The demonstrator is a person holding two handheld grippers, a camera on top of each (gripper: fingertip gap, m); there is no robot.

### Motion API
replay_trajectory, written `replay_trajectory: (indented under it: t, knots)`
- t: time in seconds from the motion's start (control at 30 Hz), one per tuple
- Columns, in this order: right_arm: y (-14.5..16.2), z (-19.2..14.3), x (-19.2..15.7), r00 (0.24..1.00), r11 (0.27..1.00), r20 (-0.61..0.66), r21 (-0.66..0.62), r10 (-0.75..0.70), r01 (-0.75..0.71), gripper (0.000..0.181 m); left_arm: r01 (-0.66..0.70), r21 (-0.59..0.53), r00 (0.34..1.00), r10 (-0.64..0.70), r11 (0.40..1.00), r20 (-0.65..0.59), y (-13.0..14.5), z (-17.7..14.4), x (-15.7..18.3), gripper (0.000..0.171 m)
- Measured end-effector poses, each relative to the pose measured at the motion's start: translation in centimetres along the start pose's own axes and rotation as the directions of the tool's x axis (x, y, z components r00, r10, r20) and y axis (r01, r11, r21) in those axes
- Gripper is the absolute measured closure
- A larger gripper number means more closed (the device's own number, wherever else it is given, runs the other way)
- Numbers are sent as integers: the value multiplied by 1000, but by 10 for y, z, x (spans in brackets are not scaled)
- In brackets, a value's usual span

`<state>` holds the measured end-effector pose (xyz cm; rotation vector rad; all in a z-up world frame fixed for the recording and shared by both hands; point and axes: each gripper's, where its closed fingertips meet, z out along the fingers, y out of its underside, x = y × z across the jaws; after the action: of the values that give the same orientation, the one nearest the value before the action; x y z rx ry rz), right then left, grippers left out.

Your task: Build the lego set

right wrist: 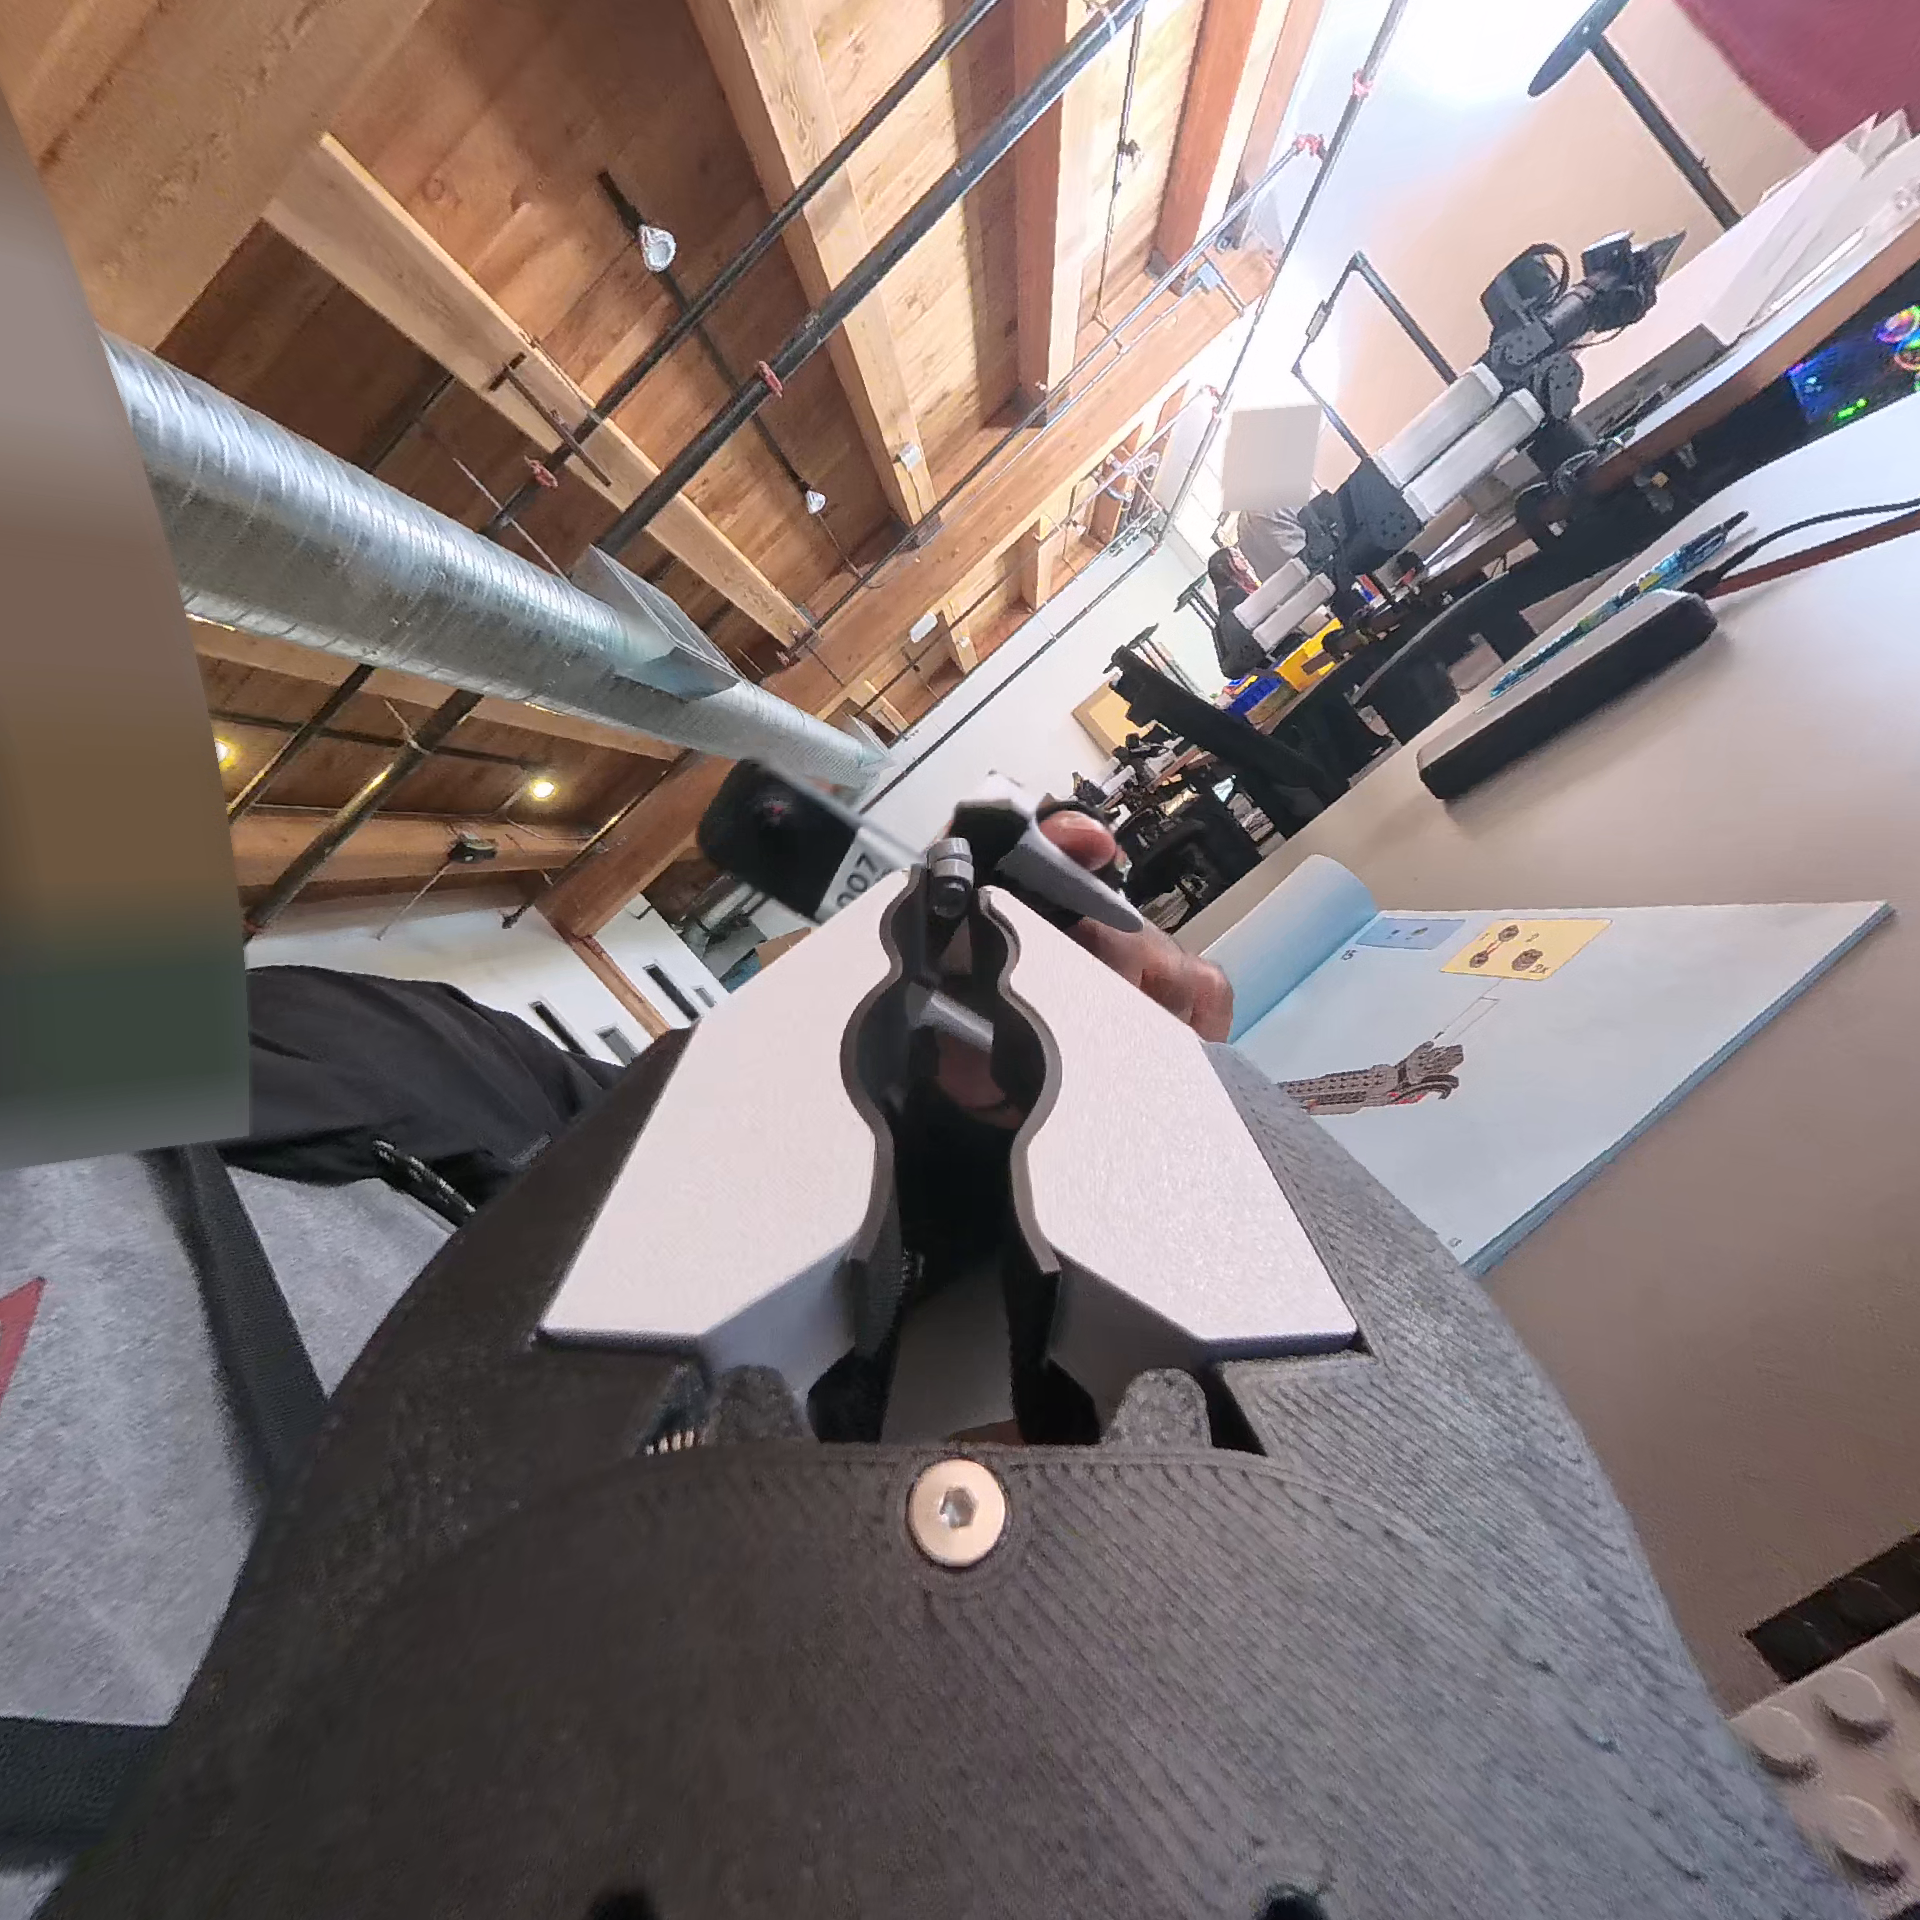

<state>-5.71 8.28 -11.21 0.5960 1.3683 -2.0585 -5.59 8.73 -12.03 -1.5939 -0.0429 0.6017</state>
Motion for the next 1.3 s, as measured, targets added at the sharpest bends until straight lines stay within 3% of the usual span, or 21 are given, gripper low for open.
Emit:
replay_trajectory:
  t: [0.3, 0.63, 0.83, 0.97, 1.13, 1.3]
  knots:
    - [7, 5, -4, 1000, 1000, 6, -11, 18, -18, 173, -237, -61, 966, 242, 970, 93, 0, 4, 3, 143]
    - [11, 9, -8, 1000, 1000, 1, -16, 18, -18, 173, -344, -113, 925, 358, 932, 131, 1, 5, 2, 163]
    - [9, 7, -5, 1000, 1000, -13, -13, 23, -23, 173, -382, -147, 905, 402, 912, 142, 3, 5, 1, 163]
    - [7, 4, -4, 999, 1000, -37, -17, 2, -3, 173, -317, -115, 932, 332, 941, 145, 1, 1, -3, 157]
    - [-3, -5, 2, 996, 999, -78, -12, -31, 30, 173, -143, -90, 974, 156, 986, 163, 5, -9, -24, 149]
    - [-7, -16, 16, 984, 997, -164, -21, -73, 70, 173, 122, -215, 985, -91, 969, 145, 41, -7, -36, 145]
